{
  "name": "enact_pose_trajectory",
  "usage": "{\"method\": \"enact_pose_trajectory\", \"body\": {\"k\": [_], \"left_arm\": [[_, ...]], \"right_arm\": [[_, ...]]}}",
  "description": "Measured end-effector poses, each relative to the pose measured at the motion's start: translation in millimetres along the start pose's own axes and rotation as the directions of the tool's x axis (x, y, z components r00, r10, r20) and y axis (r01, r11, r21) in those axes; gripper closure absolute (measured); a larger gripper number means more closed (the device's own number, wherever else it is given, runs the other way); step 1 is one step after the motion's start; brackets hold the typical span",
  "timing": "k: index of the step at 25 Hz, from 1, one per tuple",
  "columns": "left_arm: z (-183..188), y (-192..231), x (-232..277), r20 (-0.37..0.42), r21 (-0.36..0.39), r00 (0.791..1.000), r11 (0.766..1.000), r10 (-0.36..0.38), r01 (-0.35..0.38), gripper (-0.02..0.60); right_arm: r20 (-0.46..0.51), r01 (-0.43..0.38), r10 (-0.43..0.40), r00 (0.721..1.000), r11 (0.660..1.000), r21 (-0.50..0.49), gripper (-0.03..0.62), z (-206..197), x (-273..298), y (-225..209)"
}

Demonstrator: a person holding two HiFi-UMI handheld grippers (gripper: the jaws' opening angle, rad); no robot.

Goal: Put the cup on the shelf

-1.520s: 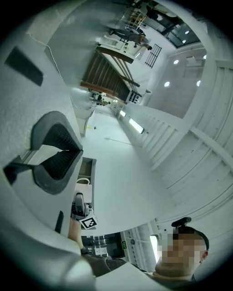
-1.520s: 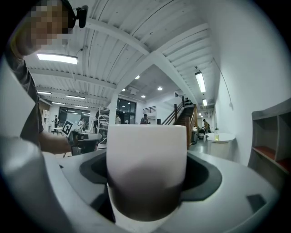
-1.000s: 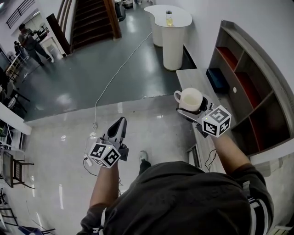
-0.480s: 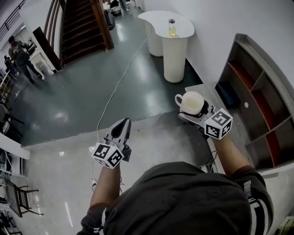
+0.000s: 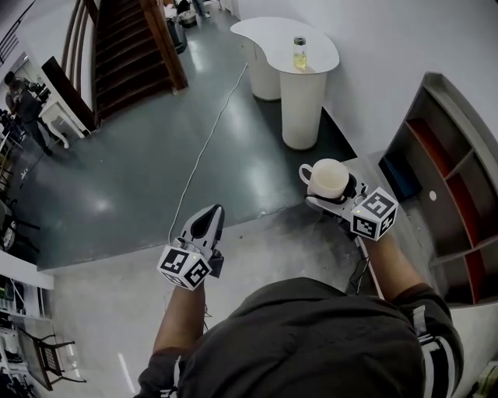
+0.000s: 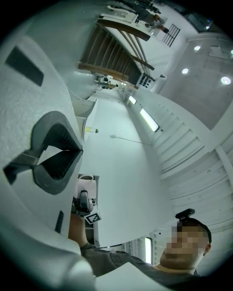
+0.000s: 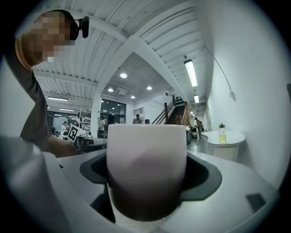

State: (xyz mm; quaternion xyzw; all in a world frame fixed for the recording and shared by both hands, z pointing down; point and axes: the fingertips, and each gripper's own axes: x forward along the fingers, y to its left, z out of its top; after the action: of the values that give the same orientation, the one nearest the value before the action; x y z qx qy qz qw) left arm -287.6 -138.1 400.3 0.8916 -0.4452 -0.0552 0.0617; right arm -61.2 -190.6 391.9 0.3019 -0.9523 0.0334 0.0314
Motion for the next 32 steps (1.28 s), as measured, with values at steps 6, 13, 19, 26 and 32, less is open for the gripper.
{"method": "enact_pose_trajectory", "body": {"k": [6, 13, 19, 26, 32], "left_arm": [[-10, 22, 79, 0.006, 0.009, 0.999, 0.999, 0.032, -0.032, 0.577], [-2, 31, 170, 0.054, -0.007, 0.994, 0.996, 0.091, -0.09, 0.577], [3, 51, 208, 0.047, -0.011, 0.995, 0.996, 0.087, -0.087, 0.577], [8, 74, 227, 0.019, 0.002, 1.0, 1.0, -0.023, 0.023, 0.577], [5, 67, 262, -0.003, -0.006, 0.992, 0.992, -0.129, 0.129, 0.577]], "right_arm": [[-0.004, -0.014, 0.014, 1.0, 1.0, 0.007, 0.155, -6, 21, -83], [-0.032, -0.096, 0.094, 0.995, 0.994, -0.057, 0.155, 3, 44, -168], [-0.02, -0.1, 0.1, 0.995, 0.994, -0.039, 0.155, 7, 69, -201], [0.0, 0.02, -0.02, 1.0, 1.0, -0.02, 0.155, 12, 89, -215], [0.014, 0.167, -0.167, 0.986, 0.986, -0.027, 0.155, 17, 65, -251]]}}
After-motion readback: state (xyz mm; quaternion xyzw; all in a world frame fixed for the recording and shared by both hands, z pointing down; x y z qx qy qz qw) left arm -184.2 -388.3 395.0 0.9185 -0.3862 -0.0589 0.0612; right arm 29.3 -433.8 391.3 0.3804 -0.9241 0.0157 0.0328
